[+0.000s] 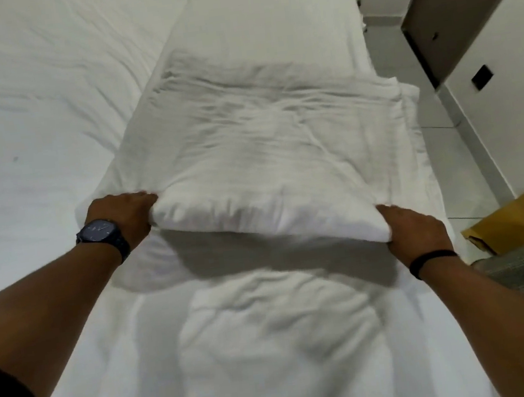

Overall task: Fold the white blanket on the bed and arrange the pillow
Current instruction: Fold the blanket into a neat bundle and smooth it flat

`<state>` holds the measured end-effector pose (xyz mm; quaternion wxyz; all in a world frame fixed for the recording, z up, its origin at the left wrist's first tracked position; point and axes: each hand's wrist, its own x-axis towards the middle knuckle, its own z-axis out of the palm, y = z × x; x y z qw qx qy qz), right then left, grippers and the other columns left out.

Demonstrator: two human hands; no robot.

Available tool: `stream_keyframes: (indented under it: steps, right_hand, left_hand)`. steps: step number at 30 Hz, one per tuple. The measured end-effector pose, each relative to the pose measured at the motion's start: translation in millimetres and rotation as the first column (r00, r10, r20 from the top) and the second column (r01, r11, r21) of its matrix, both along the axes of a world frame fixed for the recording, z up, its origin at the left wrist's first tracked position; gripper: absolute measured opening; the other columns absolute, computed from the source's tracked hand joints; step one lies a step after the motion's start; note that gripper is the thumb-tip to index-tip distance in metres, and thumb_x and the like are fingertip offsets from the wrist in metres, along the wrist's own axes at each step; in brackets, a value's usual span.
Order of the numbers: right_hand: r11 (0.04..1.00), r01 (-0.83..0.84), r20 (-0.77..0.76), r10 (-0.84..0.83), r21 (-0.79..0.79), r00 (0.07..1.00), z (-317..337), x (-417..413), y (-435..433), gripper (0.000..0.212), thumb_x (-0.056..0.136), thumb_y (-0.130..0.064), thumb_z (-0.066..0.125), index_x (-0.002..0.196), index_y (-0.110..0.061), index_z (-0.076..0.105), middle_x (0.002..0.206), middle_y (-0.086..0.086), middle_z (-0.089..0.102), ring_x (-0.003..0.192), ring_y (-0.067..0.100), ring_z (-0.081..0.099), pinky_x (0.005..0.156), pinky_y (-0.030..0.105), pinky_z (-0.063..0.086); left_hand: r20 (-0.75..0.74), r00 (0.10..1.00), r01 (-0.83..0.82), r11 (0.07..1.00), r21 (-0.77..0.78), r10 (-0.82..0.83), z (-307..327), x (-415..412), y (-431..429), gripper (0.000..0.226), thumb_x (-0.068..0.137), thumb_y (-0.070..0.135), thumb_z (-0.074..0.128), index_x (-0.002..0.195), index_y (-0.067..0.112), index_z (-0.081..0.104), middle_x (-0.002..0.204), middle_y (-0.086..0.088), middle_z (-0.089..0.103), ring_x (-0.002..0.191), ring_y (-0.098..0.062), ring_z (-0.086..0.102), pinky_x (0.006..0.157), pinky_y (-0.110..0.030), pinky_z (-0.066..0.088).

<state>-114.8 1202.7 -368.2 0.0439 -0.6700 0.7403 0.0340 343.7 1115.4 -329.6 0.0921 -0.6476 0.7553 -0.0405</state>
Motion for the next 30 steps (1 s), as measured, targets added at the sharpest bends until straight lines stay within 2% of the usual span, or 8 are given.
stream_keyframes:
  steps: [9,14,18,23,27,30]
  right_hand:
    - [1.0,-0.003,-0.066,0.001,-0.026,0.998,62.7,-16.8,141.3,0.053,0.088,-0.022,0.051,0.14,-0.033,0.041,0.126,-0.004,0.061,0.107,0.022,0.06,0.087,0.031,0.047]
    - [0.988,-0.092,-0.097,0.104,0.123,0.99,63.5,-23.6,246.9,0.052,0.093,-0.031,0.045,0.142,-0.042,0.033,0.139,-0.012,0.05,0.12,0.014,0.054,0.097,0.025,0.039]
    - [0.947,-0.203,-0.117,0.238,0.25,0.964,70.3,-22.7,284.8,0.048,0.086,-0.037,0.047,0.133,-0.044,0.041,0.126,-0.013,0.06,0.112,0.015,0.059,0.091,0.029,0.046]
    - [0.957,-0.256,-0.153,0.275,0.134,0.949,129.4,-28.6,250.1,0.037,0.084,-0.042,0.05,0.12,-0.04,0.051,0.112,-0.01,0.065,0.1,0.015,0.062,0.08,0.03,0.049]
    - [0.959,-0.282,-0.155,0.277,-0.011,0.948,185.6,-25.1,182.9,0.037,0.074,-0.041,0.061,0.109,-0.03,0.06,0.101,-0.004,0.065,0.092,0.024,0.064,0.067,0.034,0.047]
    - [0.963,-0.263,-0.205,0.244,-0.066,0.948,225.6,-22.8,106.5,0.037,0.069,-0.048,0.064,0.103,-0.032,0.062,0.098,-0.006,0.064,0.091,0.022,0.062,0.068,0.031,0.047]
  left_hand:
    - [0.063,0.998,-0.019,1.0,0.016,0.018,78.6,-12.4,154.3,0.024,0.09,0.036,0.053,0.112,0.039,0.063,0.107,0.007,0.07,0.097,-0.022,0.067,0.079,-0.029,0.049]
    - [0.029,0.999,-0.028,0.987,0.161,0.023,65.8,0.2,285.2,0.033,0.087,0.055,0.047,0.116,0.046,0.06,0.11,0.011,0.071,0.1,-0.014,0.067,0.079,-0.024,0.049]
    - [0.04,0.994,-0.113,0.947,0.302,0.105,49.6,7.4,350.0,0.034,0.082,0.051,0.048,0.11,0.043,0.065,0.106,0.012,0.072,0.097,-0.01,0.068,0.077,-0.022,0.05]
    - [0.048,0.989,-0.145,0.946,0.289,0.136,91.7,10.2,307.8,0.034,0.077,0.056,0.054,0.104,0.039,0.065,0.105,0.009,0.071,0.097,-0.014,0.068,0.078,-0.024,0.051]
    - [-0.006,0.977,-0.209,0.963,0.168,0.213,140.1,16.8,237.6,0.031,0.074,0.063,0.053,0.094,0.04,0.062,0.106,0.008,0.07,0.097,-0.018,0.067,0.072,-0.026,0.047]
    - [-0.084,0.968,-0.233,0.971,0.048,0.236,183.0,11.9,156.7,0.027,0.079,0.06,0.054,0.089,0.037,0.063,0.108,0.0,0.07,0.098,-0.025,0.067,0.073,-0.028,0.047]
